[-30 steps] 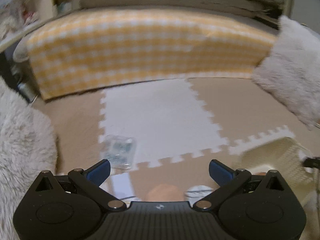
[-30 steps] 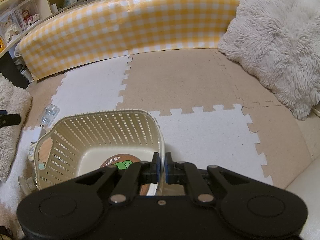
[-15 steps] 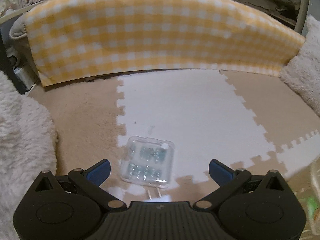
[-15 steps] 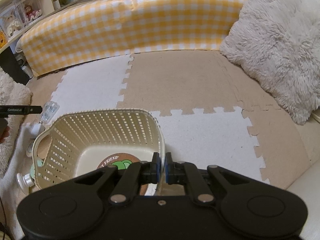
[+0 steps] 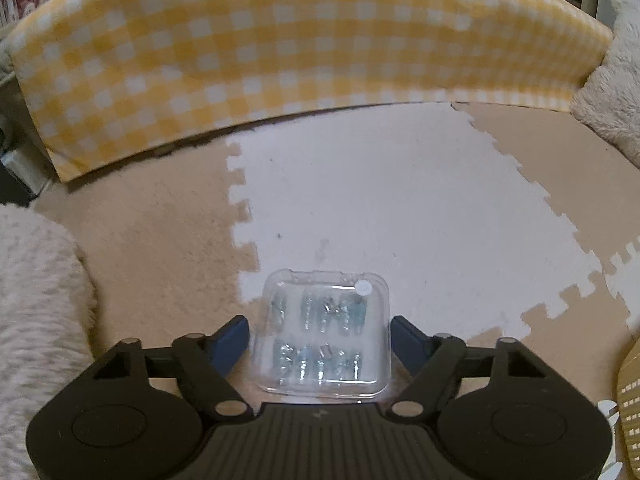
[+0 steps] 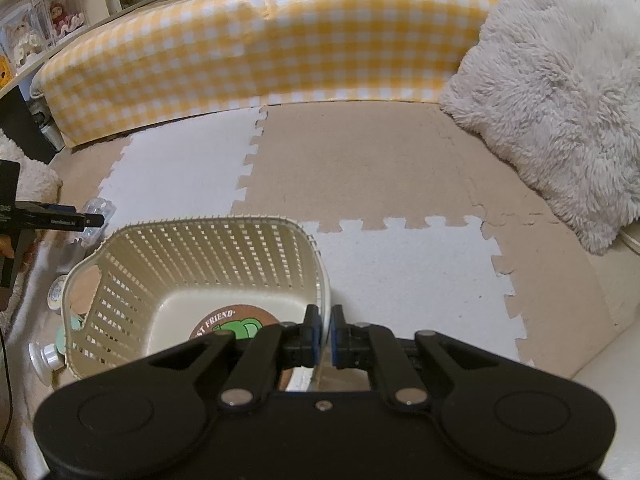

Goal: Organize rigid objects
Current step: 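Move the left tool to the clear plastic parts box and grasp it, then lift the clear parts box with the left tool and carry it over the basket, then open the left tool to release the parts box into the basket, then move the left tool to the round wooden disc and grasp it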

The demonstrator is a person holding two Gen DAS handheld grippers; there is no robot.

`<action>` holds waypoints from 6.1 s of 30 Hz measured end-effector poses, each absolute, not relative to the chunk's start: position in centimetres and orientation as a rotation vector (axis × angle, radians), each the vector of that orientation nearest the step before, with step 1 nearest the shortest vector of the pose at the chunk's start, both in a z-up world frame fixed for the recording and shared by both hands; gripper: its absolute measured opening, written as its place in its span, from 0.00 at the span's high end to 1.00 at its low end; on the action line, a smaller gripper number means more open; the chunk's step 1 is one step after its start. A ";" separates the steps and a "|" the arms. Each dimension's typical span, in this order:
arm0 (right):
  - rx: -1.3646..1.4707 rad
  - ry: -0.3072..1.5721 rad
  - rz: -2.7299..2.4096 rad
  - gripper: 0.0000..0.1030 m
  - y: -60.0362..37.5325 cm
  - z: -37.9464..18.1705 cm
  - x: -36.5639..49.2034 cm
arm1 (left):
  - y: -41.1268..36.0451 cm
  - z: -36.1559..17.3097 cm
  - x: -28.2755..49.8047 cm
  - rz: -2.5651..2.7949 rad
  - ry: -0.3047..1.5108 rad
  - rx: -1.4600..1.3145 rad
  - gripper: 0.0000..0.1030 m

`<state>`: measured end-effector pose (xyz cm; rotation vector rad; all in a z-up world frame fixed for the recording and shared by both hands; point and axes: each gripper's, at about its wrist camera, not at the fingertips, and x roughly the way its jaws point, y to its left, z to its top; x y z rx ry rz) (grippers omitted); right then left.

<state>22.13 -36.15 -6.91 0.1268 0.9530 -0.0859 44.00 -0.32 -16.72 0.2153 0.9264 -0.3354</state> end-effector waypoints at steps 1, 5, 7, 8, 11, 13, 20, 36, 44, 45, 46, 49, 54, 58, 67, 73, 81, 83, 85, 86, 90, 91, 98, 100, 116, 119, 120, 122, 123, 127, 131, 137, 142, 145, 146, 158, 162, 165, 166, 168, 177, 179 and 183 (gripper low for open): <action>0.125 0.953 -0.086 0.94 -36.1 -6.9 22.1 | -0.4 -16.9 44.0 -0.333 0.928 0.217 0.28; 0.124 0.954 -0.086 0.94 -36.1 -6.9 22.1 | -0.9 -16.9 44.2 -0.319 0.923 0.213 0.28; 0.121 0.954 -0.086 0.94 -36.0 -6.9 22.1 | -1.0 -17.0 44.3 -0.302 0.927 0.205 0.28; 0.120 0.954 -0.087 0.94 -36.0 -6.9 22.1 | -1.1 -17.0 44.5 -0.287 0.937 0.189 0.28; 0.115 0.955 -0.088 0.94 -35.9 -6.8 22.1 | -1.3 -16.8 45.0 -0.242 0.965 0.154 0.28; 0.114 0.955 -0.088 0.94 -35.9 -6.8 22.0 | -1.5 -16.9 45.1 -0.227 0.966 0.146 0.27; 0.109 0.956 -0.090 0.94 -35.8 -6.7 22.0 | -1.1 -17.1 45.5 -0.183 0.964 0.081 0.25; 0.104 0.951 -0.100 0.94 -35.8 -6.8 22.0 | -3.0 -14.6 43.5 -0.216 0.957 0.020 0.29; 0.100 0.939 -0.113 0.94 -35.6 -6.9 21.8 | -5.2 -10.8 40.3 -0.280 0.927 -0.054 0.29; 0.103 0.937 -0.114 0.94 -35.6 -6.9 21.8 | -5.5 -10.4 39.8 -0.287 0.925 -0.064 0.29; 0.105 0.935 -0.114 0.94 -35.6 -6.9 21.8 | -5.9 -9.8 39.3 -0.295 0.922 -0.073 0.29; 0.116 0.929 -0.114 0.94 -35.8 -6.9 21.7 | -7.0 -8.4 37.5 -0.310 0.928 -0.102 0.29; 0.141 0.915 -0.118 0.94 -36.1 -7.1 21.8 | -8.5 -7.1 34.5 -0.353 0.978 -0.173 0.29; 0.156 0.906 -0.131 0.95 -36.1 -7.1 21.9 | -9.9 -6.0 32.6 -0.389 0.967 -0.181 0.29; 0.188 0.930 -0.136 0.95 -36.4 -7.2 22.0 | -13.7 -4.1 28.4 -0.478 0.974 -0.261 0.29; 0.179 0.934 -0.132 0.95 -36.3 -7.1 21.9 | -16.3 -6.7 27.3 -0.549 1.066 -0.325 0.29; 0.180 0.940 -0.130 0.95 -36.2 -7.0 21.9 | -17.6 -10.2 28.4 -0.562 1.120 -0.439 0.29; 0.179 0.940 -0.129 0.95 -36.1 -7.0 21.8 | -17.9 -10.8 28.6 -0.565 1.133 -0.435 0.29; 0.182 0.941 -0.128 0.95 -36.1 -7.1 21.8 | -18.3 -11.4 28.8 -0.564 1.155 -0.438 0.29; 0.182 0.941 -0.128 0.95 -36.2 -7.1 21.8 | -18.4 -11.8 28.9 -0.566 1.172 -0.448 0.29; 0.178 0.944 -0.127 0.95 -36.1 -7.1 21.9 | -18.5 -13.0 29.0 -0.565 1.238 -0.508 0.29; 0.176 0.944 -0.127 0.95 -36.1 -7.1 21.9 | -18.4 -13.1 29.1 -0.561 1.255 -0.524 0.29; 0.179 0.944 -0.126 0.95 -36.1 -7.1 21.9 | -18.4 -13.8 29.1 -0.541 1.318 -0.583 0.24; 0.179 0.945 -0.126 0.95 -36.0 -7.1 21.9 | -18.4 -13.8 29.0 -0.543 1.321 -0.582 0.22; 0.186 0.947 -0.124 0.95 -36.1 -7.1 21.9 | -18.3 -12.0 28.7 -0.534 1.314 -0.540 0.15; 0.186 0.947 -0.124 0.95 -36.0 -7.1 21.9 | -17.8 -11.2 28.6 -0.533 1.303 -0.545 0.12; 0.187 0.946 -0.124 0.95 -36.0 -7.1 21.8 | -17.7 -10.9 28.5 -0.533 1.298 -0.542 0.12; 0.188 0.946 -0.123 0.95 -36.1 -7.1 21.9 | -17.4 -10.0 28.3 -0.530 1.282 -0.532 0.11; 0.190 0.946 -0.123 0.95 -36.1 -7.1 21.9 | -17.3 -9.6 28.2 -0.532 1.275 -0.532 0.10; 0.194 0.947 -0.121 0.95 -36.3 -7.1 21.9 | -16.7 -7.8 27.8 -0.535 1.244 -0.516 0.08; 0.197 0.947 -0.121 0.95 -36.3 -7.1 21.9 | -16.2 -6.2 27.1 -0.541 1.215 -0.476 0.07; 0.200 0.947 -0.121 0.95 -36.3 -7.1 21.9 | -15.0 -4.1 25.9 -0.544 1.160 -0.407 0.03; 0.200 0.947 -0.121 0.95 -36.3 -7.1 21.9 | -13.0 -2.9 24.9 -0.532 1.120 -0.363 0.00; 0.194 0.948 -0.122 0.95 -36.2 -7.1 21.9 | -11.6 -2.4 24.5 -0.513 1.097 -0.347 0.00; 0.191 0.949 -0.122 0.95 -36.2 -7.1 21.9 | -11.0 -2.3 24.4 -0.508 1.089 -0.342 0.00; 0.175 0.953 -0.126 0.95 -36.0 -7.1 22.0 | -3.6 -1.4 25.6 -0.375 0.949 -0.224 0.00; 0.172 0.953 -0.126 0.95 -36.0 -7.1 22.0 | -2.1 -2.8 27.3 -0.310 0.934 -0.146 0.00; 0.171 0.953 -0.125 0.95 -36.0 -7.1 22.0 | -1.3 -4.8 28.6 -0.302 0.966 -0.097 0.00; 0.172 0.953 -0.125 0.95 -36.0 -7.1 22.0 | -1.2 -5.6 29.0 -0.298 0.979 -0.074 0.00; 0.170 0.953 -0.125 0.95 -36.0 -7.1 22.0 | -0.9 -7.0 29.6 -0.293 0.999 -0.033 0.00; 0.161 0.952 -0.121 0.95 -35.9 -7.1 22.0 | -2.5 -11.0 31.1 -0.411 1.000 0.160 0.21; 0.161 0.951 -0.120 0.95 -35.9 -7.1 21.9 | -3.2 -12.0 31.3 -0.450 1.033 0.189 0.26; 0.159 0.951 -0.118 0.95 -36.0 -7.1 21.9 | -4.0 -13.9 31.5 -0.478 1.066 0.273 0.31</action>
